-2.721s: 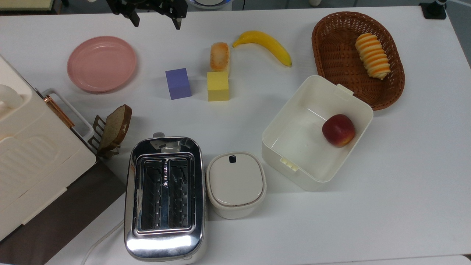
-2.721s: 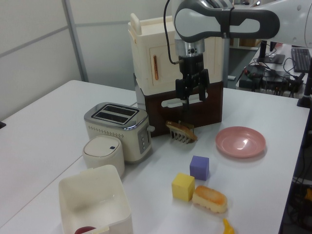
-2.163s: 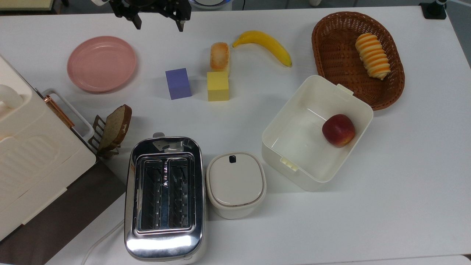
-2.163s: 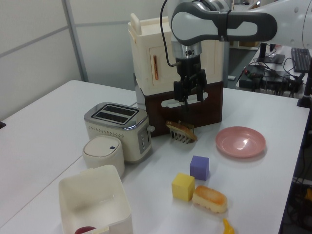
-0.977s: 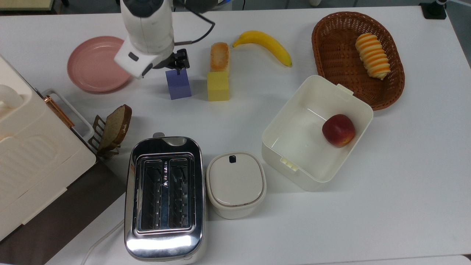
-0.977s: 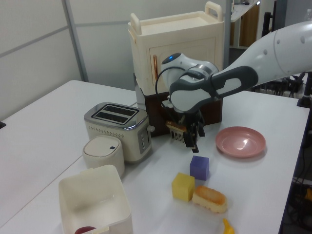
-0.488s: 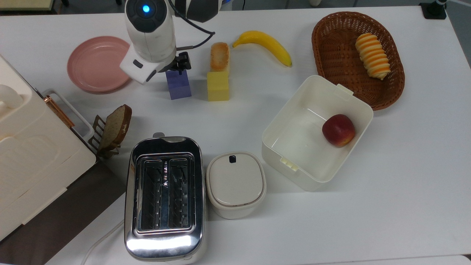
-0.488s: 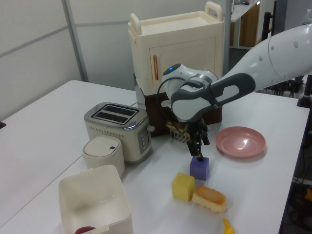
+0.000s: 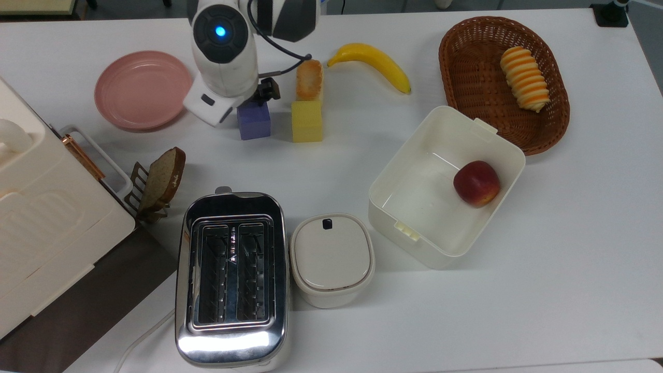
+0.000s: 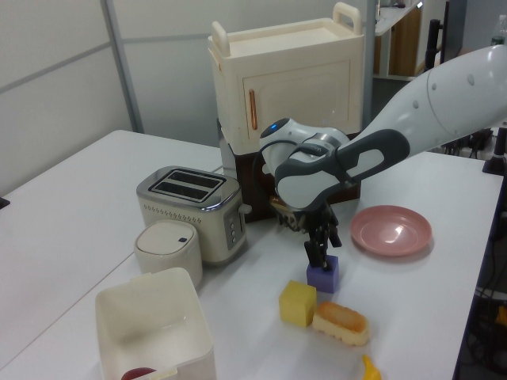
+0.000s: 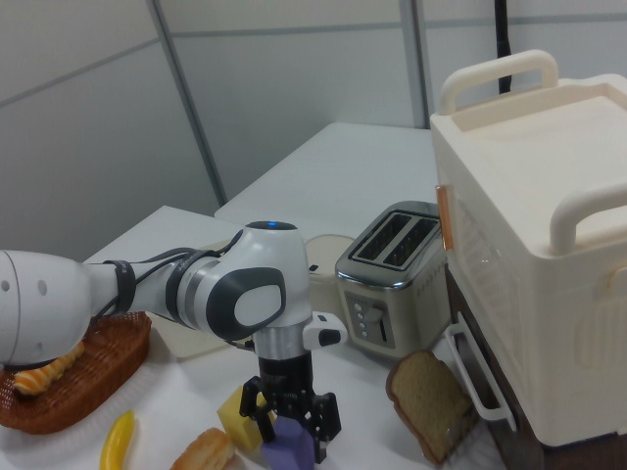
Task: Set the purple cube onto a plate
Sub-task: 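Lower the open gripper around the purple cube, then close the gripper on the purple cube and lift it, then carry the purple cube over the pink plate and lower it, then open the gripper to release the cube and raise the arm away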
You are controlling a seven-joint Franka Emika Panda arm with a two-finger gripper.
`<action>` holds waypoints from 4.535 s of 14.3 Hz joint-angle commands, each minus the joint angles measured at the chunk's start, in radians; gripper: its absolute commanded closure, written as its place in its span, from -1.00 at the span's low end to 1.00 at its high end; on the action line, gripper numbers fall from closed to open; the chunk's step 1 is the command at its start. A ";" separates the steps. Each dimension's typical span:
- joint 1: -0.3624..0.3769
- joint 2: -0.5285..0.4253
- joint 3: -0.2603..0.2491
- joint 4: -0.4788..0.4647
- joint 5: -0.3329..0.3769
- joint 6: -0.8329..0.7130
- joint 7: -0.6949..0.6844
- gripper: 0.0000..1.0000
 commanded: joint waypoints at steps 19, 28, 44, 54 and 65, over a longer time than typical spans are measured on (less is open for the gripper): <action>0.051 0.110 -0.007 0.011 0.007 0.118 0.045 -0.60; -0.118 0.005 -0.015 0.198 0.029 -0.211 -0.108 0.72; -0.321 0.049 -0.020 0.201 -0.005 -0.145 -0.217 -1.00; 0.041 -0.087 -0.007 0.408 0.130 -0.385 0.226 -1.00; 0.117 -0.152 -0.007 0.428 0.118 -0.334 0.490 -1.00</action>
